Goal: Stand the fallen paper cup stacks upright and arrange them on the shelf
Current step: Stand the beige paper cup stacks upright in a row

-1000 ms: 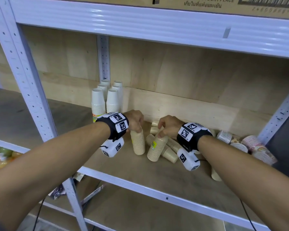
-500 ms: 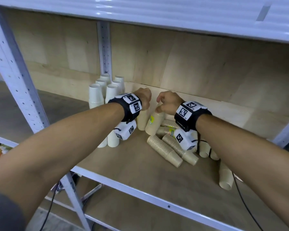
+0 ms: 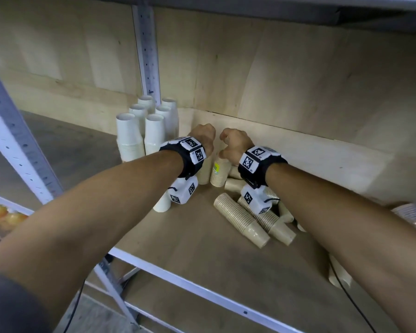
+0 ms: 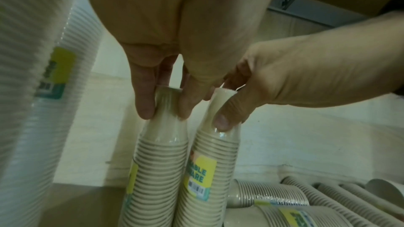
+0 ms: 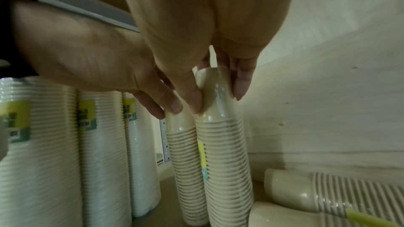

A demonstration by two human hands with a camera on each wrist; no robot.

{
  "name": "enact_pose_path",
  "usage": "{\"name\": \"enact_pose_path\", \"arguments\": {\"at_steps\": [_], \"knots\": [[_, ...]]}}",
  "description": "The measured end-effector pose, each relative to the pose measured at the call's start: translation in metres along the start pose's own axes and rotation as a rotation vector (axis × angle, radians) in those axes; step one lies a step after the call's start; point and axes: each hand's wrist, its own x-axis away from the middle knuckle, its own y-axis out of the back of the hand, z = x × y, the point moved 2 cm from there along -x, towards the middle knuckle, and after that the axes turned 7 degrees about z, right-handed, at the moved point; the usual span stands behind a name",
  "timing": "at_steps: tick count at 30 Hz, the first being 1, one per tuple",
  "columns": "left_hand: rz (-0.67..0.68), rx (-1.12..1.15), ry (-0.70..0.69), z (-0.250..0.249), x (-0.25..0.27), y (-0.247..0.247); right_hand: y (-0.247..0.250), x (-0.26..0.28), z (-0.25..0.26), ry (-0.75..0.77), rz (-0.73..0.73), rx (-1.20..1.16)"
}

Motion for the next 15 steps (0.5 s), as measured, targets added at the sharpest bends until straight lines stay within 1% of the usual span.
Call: {"name": "enact_pose_path", "arguments": {"at_steps": [3, 6, 10, 15], "knots": [[0.014, 0.006, -0.030, 0.003, -0.007, -0.007, -0.008, -0.006, -0.001, 0.014, 0.027, 0.016], [0.013, -0.009, -0.024, 0.007, -0.017, -0.012, -0.014, -0.009, -0.003, 0.038, 0.034, 0.030], [0.001, 0.038, -0.010, 0.014, -0.027, -0.019, -0.017, -0.010, -0.006, 0.055, 0.045, 0.031], [0.001, 0.022, 0.000, 0.015, -0.035, -0.025, -0.009, -0.011, -0.008, 0.008, 0.019, 0.006]]}}
